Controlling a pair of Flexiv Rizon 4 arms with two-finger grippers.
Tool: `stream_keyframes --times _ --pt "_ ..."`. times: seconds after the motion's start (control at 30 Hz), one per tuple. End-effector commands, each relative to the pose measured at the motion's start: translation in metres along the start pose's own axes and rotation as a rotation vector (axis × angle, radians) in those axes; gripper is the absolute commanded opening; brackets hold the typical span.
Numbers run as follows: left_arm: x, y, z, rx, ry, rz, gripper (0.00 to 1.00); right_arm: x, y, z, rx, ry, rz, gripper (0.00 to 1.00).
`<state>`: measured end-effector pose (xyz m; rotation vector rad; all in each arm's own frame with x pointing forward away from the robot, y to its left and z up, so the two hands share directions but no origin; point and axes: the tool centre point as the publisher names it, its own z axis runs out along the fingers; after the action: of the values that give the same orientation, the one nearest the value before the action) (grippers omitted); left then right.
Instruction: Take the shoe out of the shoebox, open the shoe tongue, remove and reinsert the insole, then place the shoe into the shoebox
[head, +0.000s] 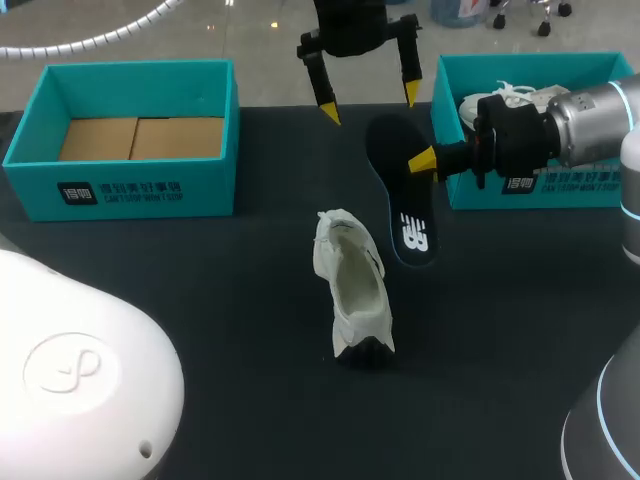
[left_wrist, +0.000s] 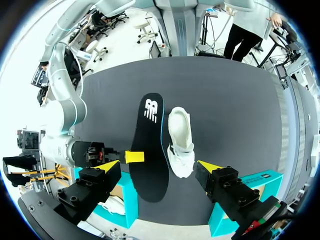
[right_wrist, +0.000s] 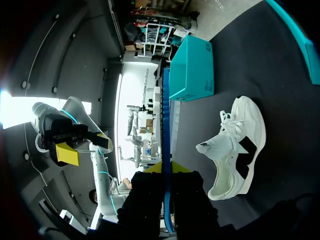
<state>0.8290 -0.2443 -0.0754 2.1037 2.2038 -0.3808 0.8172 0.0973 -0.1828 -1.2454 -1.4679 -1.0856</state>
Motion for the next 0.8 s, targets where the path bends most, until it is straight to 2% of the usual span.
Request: stream_keyframes --times 0.03,0.8 --pt "-0.0074 -0.0005 -0.0026 -0.013 0.239 -0.008 1.0 -0.0015 0.0036 -0.0005 0.0 0.007 0.005 0.0" --pt "-0.0173 -0.0011 -0.003 -0.039 0.165 -0.003 1.0 0.0011 0.0025 -0.0063 -0.009 0.019 0.002 0.0"
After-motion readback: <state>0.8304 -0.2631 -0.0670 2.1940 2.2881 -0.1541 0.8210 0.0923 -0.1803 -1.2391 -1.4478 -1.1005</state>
